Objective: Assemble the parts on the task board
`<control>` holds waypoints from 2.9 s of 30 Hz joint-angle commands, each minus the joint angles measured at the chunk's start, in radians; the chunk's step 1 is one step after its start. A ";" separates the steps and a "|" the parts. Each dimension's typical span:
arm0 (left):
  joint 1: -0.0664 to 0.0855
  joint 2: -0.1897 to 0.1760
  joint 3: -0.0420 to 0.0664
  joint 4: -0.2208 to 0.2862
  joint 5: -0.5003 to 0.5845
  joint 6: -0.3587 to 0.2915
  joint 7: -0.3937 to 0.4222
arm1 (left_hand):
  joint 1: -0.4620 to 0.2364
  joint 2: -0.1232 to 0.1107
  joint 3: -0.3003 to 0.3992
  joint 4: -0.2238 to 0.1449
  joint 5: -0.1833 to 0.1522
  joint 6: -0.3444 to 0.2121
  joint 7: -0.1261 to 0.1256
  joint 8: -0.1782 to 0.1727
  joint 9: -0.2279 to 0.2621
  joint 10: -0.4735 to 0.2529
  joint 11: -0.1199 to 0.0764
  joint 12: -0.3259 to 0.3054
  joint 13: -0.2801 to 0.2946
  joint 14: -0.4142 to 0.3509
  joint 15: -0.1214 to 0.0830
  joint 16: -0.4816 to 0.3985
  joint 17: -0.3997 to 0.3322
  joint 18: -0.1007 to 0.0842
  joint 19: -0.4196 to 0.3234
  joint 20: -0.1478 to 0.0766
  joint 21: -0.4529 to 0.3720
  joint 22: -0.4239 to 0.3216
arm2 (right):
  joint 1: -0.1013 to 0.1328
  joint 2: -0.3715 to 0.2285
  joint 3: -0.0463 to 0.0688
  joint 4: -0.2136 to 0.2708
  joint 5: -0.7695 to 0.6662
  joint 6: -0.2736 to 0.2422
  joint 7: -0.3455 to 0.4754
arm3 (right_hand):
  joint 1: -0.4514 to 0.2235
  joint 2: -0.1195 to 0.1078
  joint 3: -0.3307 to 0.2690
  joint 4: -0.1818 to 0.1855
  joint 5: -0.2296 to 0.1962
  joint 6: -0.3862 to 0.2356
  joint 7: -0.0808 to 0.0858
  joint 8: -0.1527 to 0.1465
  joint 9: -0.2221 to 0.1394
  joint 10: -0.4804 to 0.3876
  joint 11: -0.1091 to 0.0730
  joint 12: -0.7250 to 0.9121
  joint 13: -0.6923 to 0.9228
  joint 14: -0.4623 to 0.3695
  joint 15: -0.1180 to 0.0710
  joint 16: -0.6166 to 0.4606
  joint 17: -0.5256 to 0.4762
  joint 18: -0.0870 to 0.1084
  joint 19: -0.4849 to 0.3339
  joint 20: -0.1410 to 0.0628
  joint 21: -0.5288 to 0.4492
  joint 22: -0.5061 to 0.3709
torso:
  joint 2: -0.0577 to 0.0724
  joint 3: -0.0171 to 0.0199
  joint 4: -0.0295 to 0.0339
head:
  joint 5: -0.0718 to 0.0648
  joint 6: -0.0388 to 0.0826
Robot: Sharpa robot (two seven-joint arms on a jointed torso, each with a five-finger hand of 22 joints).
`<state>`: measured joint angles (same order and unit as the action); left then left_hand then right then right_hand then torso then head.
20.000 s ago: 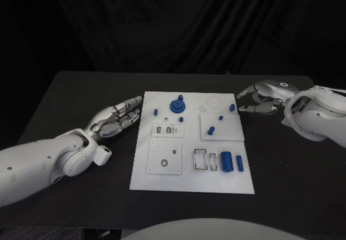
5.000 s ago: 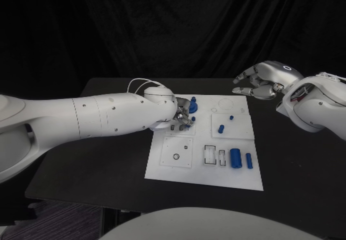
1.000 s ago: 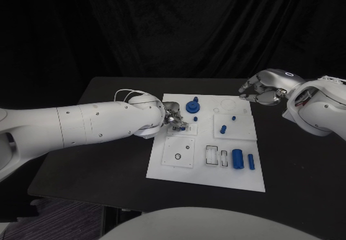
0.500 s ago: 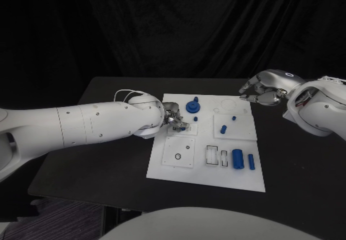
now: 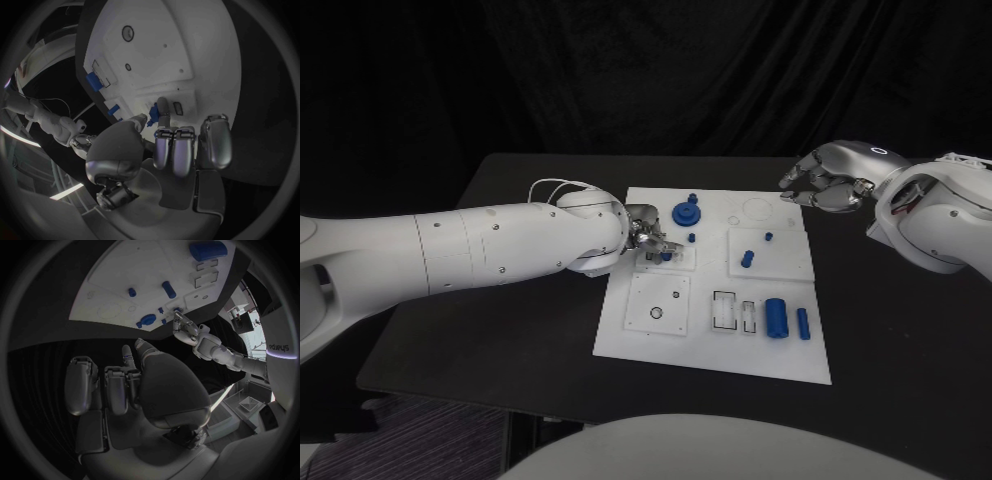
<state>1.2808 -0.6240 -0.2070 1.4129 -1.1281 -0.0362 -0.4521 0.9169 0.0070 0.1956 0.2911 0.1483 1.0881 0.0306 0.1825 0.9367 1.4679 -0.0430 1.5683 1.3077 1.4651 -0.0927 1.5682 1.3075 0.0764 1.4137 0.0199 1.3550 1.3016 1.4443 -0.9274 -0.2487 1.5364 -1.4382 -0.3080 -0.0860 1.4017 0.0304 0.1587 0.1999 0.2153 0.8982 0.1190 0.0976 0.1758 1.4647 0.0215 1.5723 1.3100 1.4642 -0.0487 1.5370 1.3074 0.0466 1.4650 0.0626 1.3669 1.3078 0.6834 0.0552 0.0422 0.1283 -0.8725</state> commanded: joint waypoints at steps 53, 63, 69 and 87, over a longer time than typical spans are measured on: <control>-0.016 0.005 -0.005 -0.012 0.005 -0.025 0.057 | 0.016 0.104 -0.195 -0.004 -0.002 -0.091 -0.019 0.240 0.393 0.103 -0.011 0.003 0.263 0.106 -0.010 0.003 0.263 -0.004 0.008 -0.009 -0.015 0.034 | -0.004 -0.002 0.001 -0.001 -0.002 0.025 -0.029 | -0.001 0.009 0.022 -0.010 0.055 0.014 0.004 -0.015 -0.005 0.106 0.007 -0.002 0.261 0.095 0.010 -0.007 0.228 0.004 0.008 0.008 -0.012 0.196 | 0.000 -0.0002 0.0001 | 0.006 0.000; -0.015 -0.019 -0.005 0.017 -0.008 -0.171 0.126 | 0.066 0.090 -0.202 -0.008 0.028 -0.091 -0.025 0.267 0.398 0.103 -0.016 0.003 0.263 0.106 -0.014 0.003 0.263 -0.007 0.018 -0.013 -0.004 0.049 | -0.004 -0.008 0.001 0.000 -0.002 0.024 -0.030 | -0.002 0.009 0.023 -0.010 0.059 0.014 0.004 -0.015 -0.005 0.106 0.007 -0.002 0.261 0.094 0.010 -0.008 0.227 0.004 0.007 0.008 -0.014 0.195 | 0.000 -0.0002 -0.0001 | 0.005 0.000; -0.005 -0.052 -0.005 0.048 -0.054 -0.265 0.162 | 0.114 0.077 -0.211 -0.007 0.073 -0.092 -0.031 0.283 0.397 0.103 -0.022 0.003 0.263 0.106 -0.019 0.003 0.263 -0.009 0.026 -0.018 0.002 0.058 | -0.004 -0.013 0.001 0.000 -0.002 0.022 -0.032 | -0.005 0.010 0.024 -0.009 0.061 0.014 0.005 -0.016 -0.005 0.106 0.008 -0.002 0.261 0.094 0.010 -0.009 0.227 0.004 0.007 0.008 -0.014 0.195 | 0.000 -0.0003 -0.0001 | 0.003 0.000; 0.076 -0.053 -0.005 -0.032 -0.091 -0.094 0.072 | 0.251 0.069 -0.192 -0.022 0.111 -0.128 -0.027 0.267 0.389 0.103 -0.020 0.003 0.263 0.106 -0.019 0.003 0.263 -0.009 0.025 -0.019 -0.005 0.063 | -0.004 -0.014 0.001 -0.005 -0.002 0.017 -0.033 | -0.008 0.010 0.025 -0.007 0.063 0.014 0.005 -0.017 -0.006 0.106 0.008 -0.002 0.261 0.094 0.011 -0.009 0.227 0.004 0.007 0.008 -0.015 0.195 | 0.000 -0.0001 0.0001 | 0.008 0.000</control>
<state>1.3542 -0.6831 -0.2124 1.3872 -1.2076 -0.2056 -0.3479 1.1578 0.0794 -0.0008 0.2701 0.2630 0.9680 0.0036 0.4547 1.3082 1.4649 -0.0605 1.5682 1.3076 1.4651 -0.1072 1.5682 1.3075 0.0764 1.4351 -0.0015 1.3556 1.3076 1.4429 -0.9413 -0.2487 1.5326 -1.4381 -0.2870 -0.1031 1.3971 0.0344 0.1783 0.1915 0.2744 0.9054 0.1261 0.0843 0.1716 1.4647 0.0215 1.5735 1.3099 1.4669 -0.0460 1.5333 1.3074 0.0467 1.4651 0.0626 1.3581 1.3074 0.6835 0.0550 0.0419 0.1359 -0.8725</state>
